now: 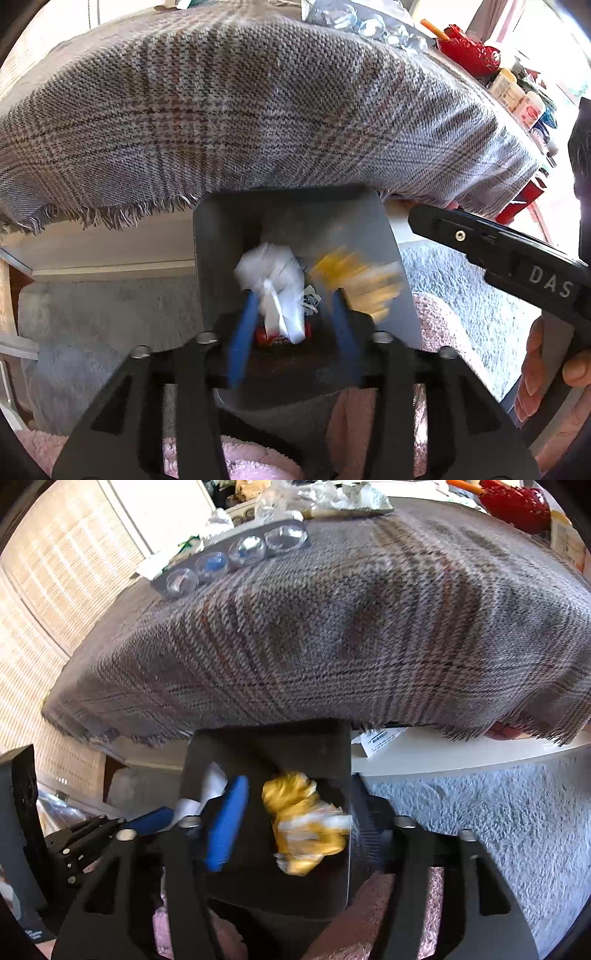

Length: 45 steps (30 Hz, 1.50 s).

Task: Collect trash
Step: 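Lower both held items into the grey bin and open both tools, then grasp the silver blister pack with the left tool while the right tool grasps a clear bag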

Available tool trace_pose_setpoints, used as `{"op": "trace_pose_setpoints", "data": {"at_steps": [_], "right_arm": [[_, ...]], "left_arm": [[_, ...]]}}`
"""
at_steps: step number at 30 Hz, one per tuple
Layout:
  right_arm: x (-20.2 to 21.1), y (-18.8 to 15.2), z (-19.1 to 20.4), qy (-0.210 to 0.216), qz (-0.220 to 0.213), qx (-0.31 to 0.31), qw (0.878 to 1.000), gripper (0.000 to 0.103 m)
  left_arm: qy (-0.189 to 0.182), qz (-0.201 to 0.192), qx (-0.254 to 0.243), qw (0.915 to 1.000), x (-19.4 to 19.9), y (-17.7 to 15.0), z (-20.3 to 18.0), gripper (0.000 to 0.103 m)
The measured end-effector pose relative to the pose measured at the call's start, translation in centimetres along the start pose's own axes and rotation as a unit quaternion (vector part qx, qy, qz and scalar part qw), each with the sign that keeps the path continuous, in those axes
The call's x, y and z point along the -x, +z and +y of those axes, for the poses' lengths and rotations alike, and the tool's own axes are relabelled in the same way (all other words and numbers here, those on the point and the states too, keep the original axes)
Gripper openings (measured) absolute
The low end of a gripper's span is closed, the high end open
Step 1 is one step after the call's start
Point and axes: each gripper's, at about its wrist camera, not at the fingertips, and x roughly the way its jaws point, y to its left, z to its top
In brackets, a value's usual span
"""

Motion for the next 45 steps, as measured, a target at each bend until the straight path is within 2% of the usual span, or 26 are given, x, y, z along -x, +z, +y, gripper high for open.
{"op": "trace_pose_setpoints", "data": {"at_steps": [1,3,4,6,11,15,18,26,30,45], "right_arm": [[0.2,0.0,-0.1,-0.005,-0.003,0.0,1.0,0.071],[0.6,0.2,-0.4,-0.015,-0.01,0.0,1.0,0.083],[0.8,0.2,-0.5,-0.018,-0.013,0.0,1.0,0.085],[1.1,0.2,-0.7,-0.025,-0.018,-0.001,1.0,0.091],[1.9,0.4,-1.1,-0.031,-0.027,-0.004,0.999,0.096],[3.0,0.5,-1.2,-0.028,-0.035,-0.001,0.999,0.099],[4.6,1.3,-1.3,-0.022,-0.056,-0.001,0.998,0.099],[8.2,4.9,-1.0,-0.028,-0.117,0.02,0.993,0.099],[8.9,6.9,-0.8,-0.03,-0.137,0.033,0.99,0.099],[7.2,11.7,-0.6,-0.041,-0.148,0.047,0.987,0.099]], "left_arm": [[0.0,-0.001,0.001,1.0,0.3,0.3,0.4,0.049],[-0.001,-0.004,0.004,1.0,0.7,0.4,0.7,0.063],[-0.002,-0.006,0.005,1.0,1.3,0.5,0.5,0.067],[0.0,-0.012,0.004,0.9999,2.0,0.6,0.7,0.081],[0.004,-0.017,0.003,0.9998,3.0,0.9,0.8,0.092],[0.001,-0.02,0.0,0.9998,4.1,1.4,0.9,0.095],[0.005,-0.031,-0.002,0.9995,5.0,2.4,-0.2,0.095],[0.03,-0.082,-0.001,0.9961,9.5,5.1,0.7,0.095],[0.041,-0.105,-0.006,0.9937,10.2,7.2,1.4,0.095],[0.039,-0.119,-0.057,0.9905,10.0,13.0,-0.5,0.095]]}}
